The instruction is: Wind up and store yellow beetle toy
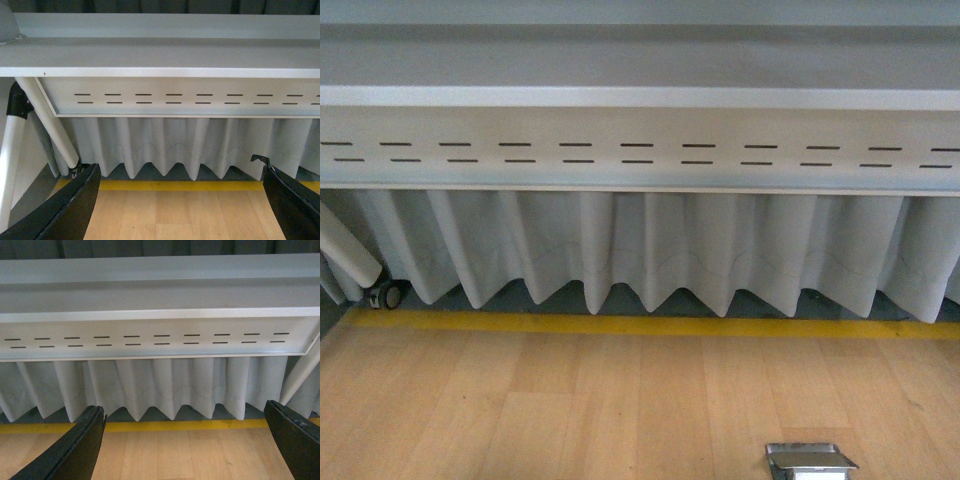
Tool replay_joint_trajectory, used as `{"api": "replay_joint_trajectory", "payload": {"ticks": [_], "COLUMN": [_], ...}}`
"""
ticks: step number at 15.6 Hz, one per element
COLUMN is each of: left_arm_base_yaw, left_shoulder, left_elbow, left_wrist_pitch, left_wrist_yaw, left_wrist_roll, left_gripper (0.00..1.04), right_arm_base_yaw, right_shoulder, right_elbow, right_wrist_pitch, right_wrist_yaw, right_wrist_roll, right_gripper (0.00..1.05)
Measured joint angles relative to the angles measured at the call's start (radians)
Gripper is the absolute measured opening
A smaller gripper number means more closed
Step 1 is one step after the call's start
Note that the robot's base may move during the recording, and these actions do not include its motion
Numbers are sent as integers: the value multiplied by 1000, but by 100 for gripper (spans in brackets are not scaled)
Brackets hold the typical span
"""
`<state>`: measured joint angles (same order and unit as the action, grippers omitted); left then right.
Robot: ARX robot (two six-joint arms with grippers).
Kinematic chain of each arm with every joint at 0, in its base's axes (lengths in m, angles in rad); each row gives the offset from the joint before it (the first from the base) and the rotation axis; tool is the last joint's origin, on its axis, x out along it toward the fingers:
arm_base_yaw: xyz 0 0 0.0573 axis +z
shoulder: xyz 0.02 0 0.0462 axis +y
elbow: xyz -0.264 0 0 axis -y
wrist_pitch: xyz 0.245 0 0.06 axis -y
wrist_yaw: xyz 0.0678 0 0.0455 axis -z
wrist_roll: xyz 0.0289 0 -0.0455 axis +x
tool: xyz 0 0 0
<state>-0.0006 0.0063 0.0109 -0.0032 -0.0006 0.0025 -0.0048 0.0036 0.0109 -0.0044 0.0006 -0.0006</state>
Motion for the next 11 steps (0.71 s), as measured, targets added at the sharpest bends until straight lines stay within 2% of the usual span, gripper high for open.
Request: {"api": "replay_joint_trajectory", "payload": {"ticks": [11], "left_arm_base_yaw": [0], "left_shoulder": [0], "left_elbow": [0], "left_wrist_pitch": [-1], "left_wrist_yaw": [0], "left_wrist_roll": [0], "left_gripper": [98], "right_arm_base_yaw": [0], "right_shoulder": [0], "right_elbow": [0], "right_wrist_pitch": [0], "right_wrist_yaw": [-1], "right_wrist_roll": [0], "right_gripper": [98]}}
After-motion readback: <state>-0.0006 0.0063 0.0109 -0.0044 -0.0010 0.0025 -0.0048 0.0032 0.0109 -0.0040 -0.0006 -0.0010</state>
